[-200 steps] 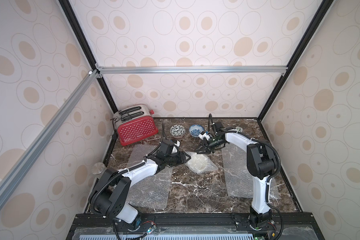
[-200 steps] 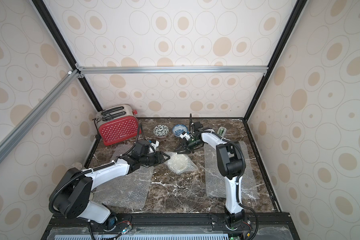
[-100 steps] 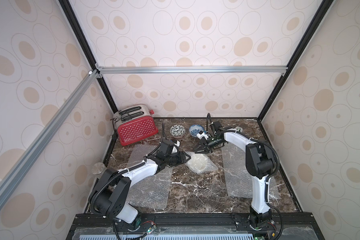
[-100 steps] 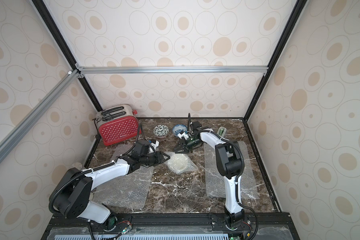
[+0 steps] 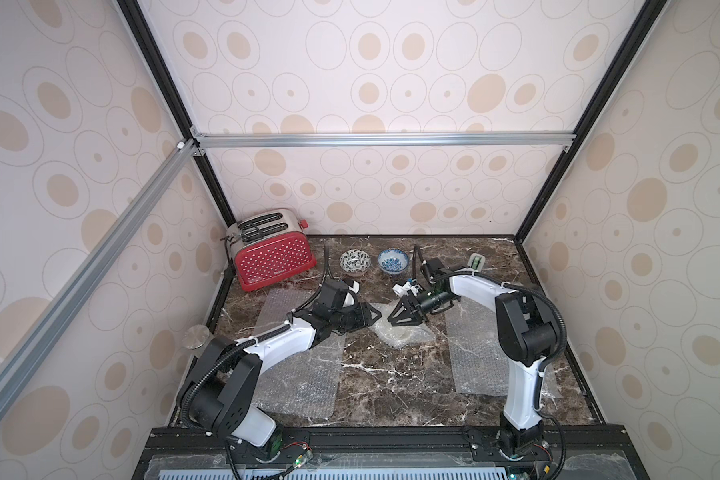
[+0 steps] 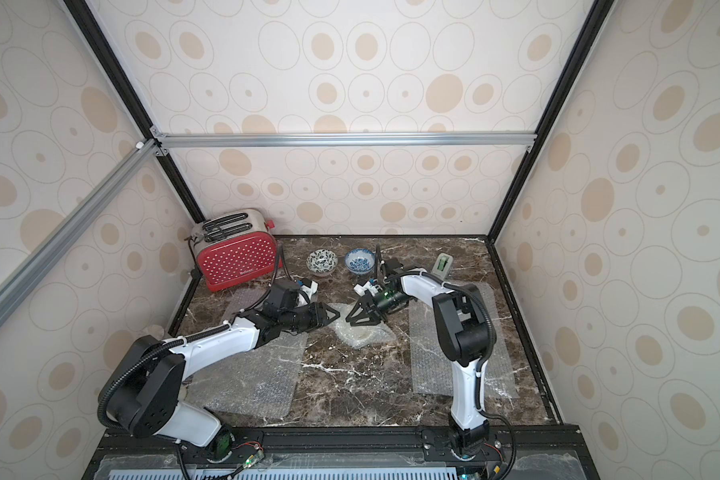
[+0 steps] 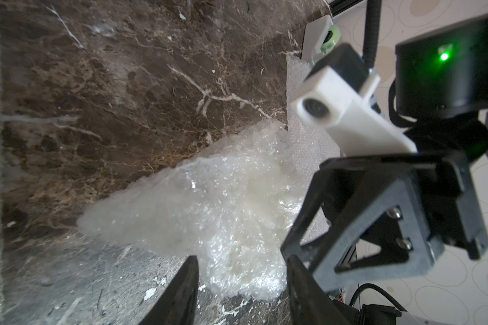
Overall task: Wrap bowls in bubble wrap
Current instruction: Stick the tape on the bubble wrap.
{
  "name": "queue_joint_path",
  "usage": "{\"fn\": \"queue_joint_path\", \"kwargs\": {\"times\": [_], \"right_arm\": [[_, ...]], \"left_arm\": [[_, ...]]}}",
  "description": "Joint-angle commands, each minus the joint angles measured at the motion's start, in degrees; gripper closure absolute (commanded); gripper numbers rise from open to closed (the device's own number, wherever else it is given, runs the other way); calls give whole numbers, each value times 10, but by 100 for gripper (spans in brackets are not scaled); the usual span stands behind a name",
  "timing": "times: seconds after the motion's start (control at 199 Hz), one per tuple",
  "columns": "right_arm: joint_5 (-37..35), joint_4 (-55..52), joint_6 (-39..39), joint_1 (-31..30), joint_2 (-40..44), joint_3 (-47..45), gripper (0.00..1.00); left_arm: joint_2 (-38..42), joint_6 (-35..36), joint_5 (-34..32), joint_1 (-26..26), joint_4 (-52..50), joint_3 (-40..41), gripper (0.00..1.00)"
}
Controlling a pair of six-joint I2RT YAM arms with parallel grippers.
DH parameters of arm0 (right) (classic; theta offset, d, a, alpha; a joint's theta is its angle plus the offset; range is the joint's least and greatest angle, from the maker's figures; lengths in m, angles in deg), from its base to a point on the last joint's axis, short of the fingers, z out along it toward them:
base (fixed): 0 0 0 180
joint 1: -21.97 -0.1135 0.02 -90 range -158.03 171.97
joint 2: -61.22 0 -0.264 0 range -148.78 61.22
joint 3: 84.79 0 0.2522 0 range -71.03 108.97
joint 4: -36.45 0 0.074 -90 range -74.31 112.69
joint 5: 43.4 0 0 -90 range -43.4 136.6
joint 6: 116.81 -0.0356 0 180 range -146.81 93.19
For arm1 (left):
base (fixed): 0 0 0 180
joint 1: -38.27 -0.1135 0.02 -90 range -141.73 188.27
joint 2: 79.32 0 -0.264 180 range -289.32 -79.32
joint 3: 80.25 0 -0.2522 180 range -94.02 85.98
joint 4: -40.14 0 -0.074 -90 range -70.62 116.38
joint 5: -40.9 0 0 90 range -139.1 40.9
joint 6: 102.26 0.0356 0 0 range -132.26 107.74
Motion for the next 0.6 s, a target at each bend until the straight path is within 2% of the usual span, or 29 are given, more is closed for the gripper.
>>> {"fn": "queue_joint_path", "kwargs": {"times": [0.0, 0.146, 0.332, 0.413, 0.493, 0.599], "right_arm": [[20, 23, 0, -4, 71, -64, 70], [8, 73, -34, -3, 131, -142, 70], [-24, 76, -47, 11, 168, -166, 70], [-63, 49, -39, 11, 164, -148, 70], [-139, 33, -49, 8, 166, -137, 69], [-202, 59, -78, -11, 179, -146, 70]], "left_arm": [[2, -6, -6, 3, 0, -6, 50], [1, -5, -5, 3, -1, -8, 50], [-12, -1, -1, 7, -2, -15, 50], [-22, -2, 1, 9, 0, -24, 50], [-29, -1, -1, 13, 0, -34, 50], [-35, 0, -4, 18, 1, -40, 50]]}}
